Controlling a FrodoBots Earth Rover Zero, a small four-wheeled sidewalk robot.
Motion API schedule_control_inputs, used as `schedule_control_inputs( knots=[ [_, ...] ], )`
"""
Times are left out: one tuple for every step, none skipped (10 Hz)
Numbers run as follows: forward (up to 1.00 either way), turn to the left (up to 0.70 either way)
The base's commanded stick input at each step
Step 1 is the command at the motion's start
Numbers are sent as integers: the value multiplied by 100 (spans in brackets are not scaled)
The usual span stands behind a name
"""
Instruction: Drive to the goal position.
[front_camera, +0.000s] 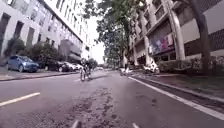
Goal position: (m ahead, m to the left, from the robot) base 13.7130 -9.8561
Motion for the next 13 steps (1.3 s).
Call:
schedule_control_inputs(
  knots=[
    [70, 0],
    [70, -2],
    [70, -2],
    [70, 0],
    [70, 0],
    [70, 0],
    [70, 0],
    [70, 0],
    [70, 0],
    [70, 0],
    [70, 0],
    [70, -7],
    [70, -9]
  ],
)
